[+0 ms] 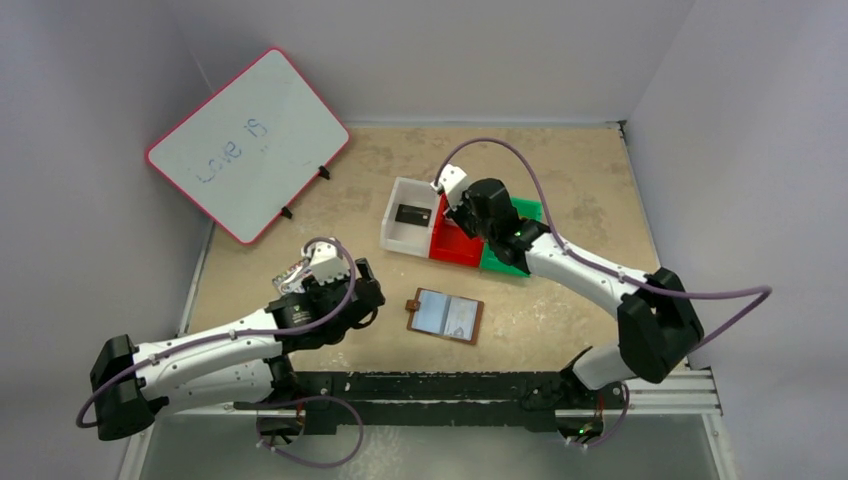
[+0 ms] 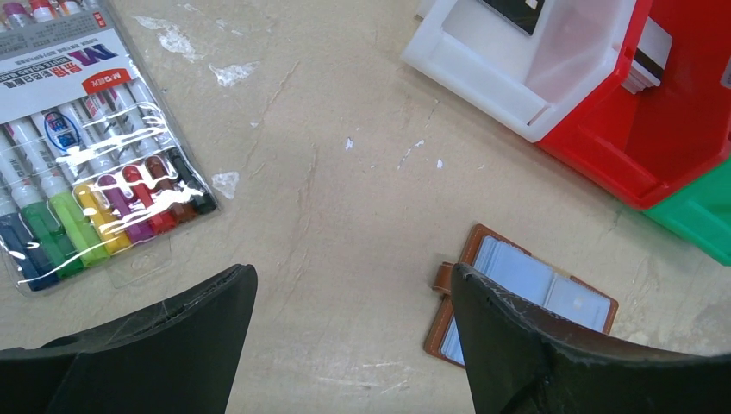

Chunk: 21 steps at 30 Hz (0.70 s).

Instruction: Take the credit cards out of the card holder

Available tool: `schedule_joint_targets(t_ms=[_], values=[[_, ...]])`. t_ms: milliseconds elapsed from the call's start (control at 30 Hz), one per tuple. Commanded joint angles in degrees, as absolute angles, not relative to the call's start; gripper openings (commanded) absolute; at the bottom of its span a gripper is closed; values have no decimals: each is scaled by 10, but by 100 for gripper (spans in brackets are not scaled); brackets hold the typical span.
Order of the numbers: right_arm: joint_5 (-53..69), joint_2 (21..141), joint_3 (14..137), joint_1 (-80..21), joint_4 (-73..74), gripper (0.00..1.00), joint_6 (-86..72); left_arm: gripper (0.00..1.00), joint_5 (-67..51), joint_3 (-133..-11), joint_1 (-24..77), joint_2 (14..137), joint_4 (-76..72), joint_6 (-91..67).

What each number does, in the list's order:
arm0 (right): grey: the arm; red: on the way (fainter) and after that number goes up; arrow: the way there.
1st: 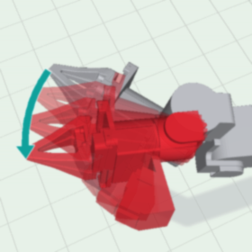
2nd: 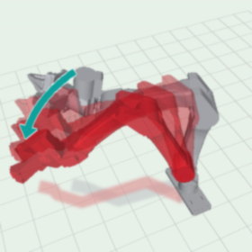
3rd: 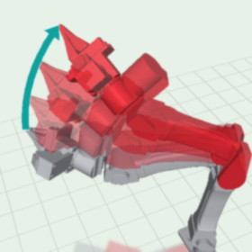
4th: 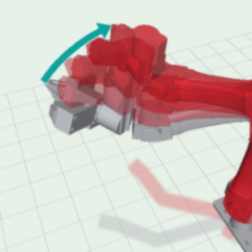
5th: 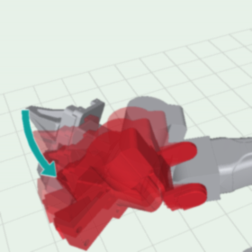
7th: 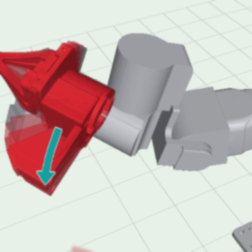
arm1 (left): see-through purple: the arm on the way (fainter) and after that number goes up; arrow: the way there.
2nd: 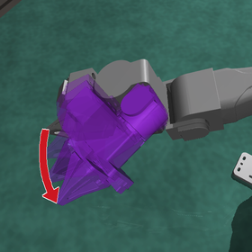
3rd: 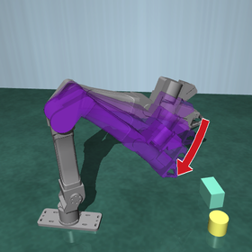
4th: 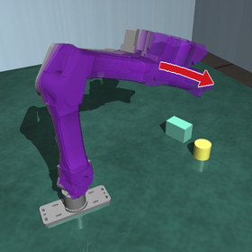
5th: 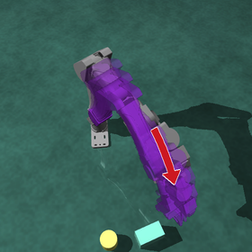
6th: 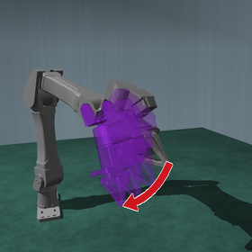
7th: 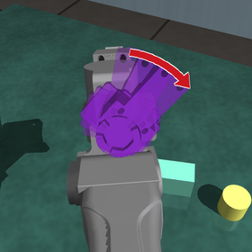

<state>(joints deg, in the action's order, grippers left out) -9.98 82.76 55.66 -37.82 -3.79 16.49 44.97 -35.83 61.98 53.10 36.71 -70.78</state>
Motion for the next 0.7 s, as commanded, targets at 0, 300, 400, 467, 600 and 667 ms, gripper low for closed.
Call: schedule_joint_targets(t_ms=[0,300,400,467,600,667], values=[[-127,855,601,-378,-25,0,241,83,472,-349,615,509,375,-733],[-167,933,639,-377,-7,0,346,83,480,-359,614,497,401,-728],[-175,966,663,-378,-3,0,354,83,480,-357,613,487,402,-731],[-186,981,664,-378,-12,0,369,83,480,-358,613,482,402,-733],[-212,1005,672,-378,-30,0,398,83,485,-359,613,473,405,-733],[-205,1018,673,-378,-34,0,413,83,488,-361,613,469,409,-731]])
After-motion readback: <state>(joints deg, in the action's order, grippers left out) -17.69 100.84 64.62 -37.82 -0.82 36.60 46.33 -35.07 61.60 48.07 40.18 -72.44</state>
